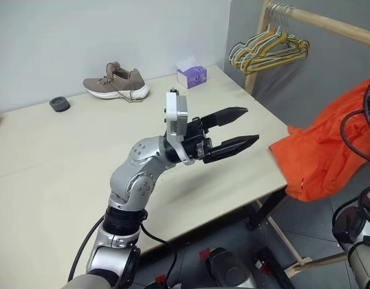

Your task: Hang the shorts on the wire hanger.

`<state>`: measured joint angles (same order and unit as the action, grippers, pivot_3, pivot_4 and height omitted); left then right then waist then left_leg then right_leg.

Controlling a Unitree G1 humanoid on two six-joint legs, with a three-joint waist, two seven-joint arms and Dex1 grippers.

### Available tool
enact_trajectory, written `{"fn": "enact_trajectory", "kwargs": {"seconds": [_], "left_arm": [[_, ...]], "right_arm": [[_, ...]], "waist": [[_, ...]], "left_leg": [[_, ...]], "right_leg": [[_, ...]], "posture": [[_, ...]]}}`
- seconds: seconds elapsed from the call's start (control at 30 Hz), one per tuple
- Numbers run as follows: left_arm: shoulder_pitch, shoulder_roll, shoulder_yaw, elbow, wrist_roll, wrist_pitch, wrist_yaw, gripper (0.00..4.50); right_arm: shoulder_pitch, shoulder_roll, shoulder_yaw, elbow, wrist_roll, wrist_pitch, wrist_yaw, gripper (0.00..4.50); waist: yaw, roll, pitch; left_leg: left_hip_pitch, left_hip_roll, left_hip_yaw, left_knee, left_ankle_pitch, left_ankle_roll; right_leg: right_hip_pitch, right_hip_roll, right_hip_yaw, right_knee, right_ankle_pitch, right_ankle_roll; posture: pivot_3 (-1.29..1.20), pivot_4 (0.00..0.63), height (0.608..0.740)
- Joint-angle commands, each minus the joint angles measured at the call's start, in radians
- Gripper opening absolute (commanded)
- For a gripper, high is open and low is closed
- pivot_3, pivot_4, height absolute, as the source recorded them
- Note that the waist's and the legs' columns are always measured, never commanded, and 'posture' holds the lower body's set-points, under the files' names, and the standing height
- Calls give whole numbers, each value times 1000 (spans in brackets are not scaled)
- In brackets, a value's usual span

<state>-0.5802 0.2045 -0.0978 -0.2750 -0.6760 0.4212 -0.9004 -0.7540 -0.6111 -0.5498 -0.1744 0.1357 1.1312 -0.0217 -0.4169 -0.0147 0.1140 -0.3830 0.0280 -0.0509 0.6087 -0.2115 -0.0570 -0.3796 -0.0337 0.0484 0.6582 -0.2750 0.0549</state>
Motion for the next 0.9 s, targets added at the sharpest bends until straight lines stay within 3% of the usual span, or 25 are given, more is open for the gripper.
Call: {"fn": "enact_trajectory", "kwargs": {"seconds": [0.03, 0.27, 0.37, 0.53, 0.77, 0.9], "left_arm": [[7, 12, 27, -12, 19, -28, 33, 3388], [55, 58, 119, -13, 121, -60, 207, 3388], [95, 93, 179, 25, 290, -94, 402, 3388], [210, 166, 261, 50, 555, 13, 728, 3388], [402, 165, 398, 25, 616, 20, 862, 3388], [409, 174, 416, 22, 603, 17, 850, 3388]], "right_arm": [[26, -40, 102, -87, -37, -195, 39, 4457], [9, 42, 271, -53, 27, -515, 217, 4457], [55, 114, 365, -10, 62, -626, 329, 4457], [132, 249, 500, 122, 32, -845, 406, 4457], [182, 399, 595, 390, 24, -1048, 478, 4457], [143, 456, 596, 523, 12, -1102, 475, 4457]], "waist": [[0, 0, 0], [-1, 0, 0], [8, -1, 0], [47, -2, -1], [181, -3, -1], [269, -4, 1]], "left_leg": [[0, 0, 0, 0, 0, 0], [0, 0, 0, 0, 0, 0], [1, 2, -3, 0, 0, 0], [1, 2, -5, -1, 0, 0], [-10, 2, -5, 0, 0, 0], [-10, 3, -6, 0, 0, 0]], "right_leg": [[0, 0, 0, 0, 0, 0], [0, 1, 0, 0, 3, 5], [0, 3, 0, 0, 3, 6], [0, 4, 0, 2, 3, 6], [-10, 4, -1, 3, 4, 5], [-10, 4, -3, 5, 5, 1]], "posture": [[-372, 76, 740], [-295, 59, 740], [-248, 54, 740], [-175, 49, 740], [-60, 51, 740], [-14, 70, 740]]}}
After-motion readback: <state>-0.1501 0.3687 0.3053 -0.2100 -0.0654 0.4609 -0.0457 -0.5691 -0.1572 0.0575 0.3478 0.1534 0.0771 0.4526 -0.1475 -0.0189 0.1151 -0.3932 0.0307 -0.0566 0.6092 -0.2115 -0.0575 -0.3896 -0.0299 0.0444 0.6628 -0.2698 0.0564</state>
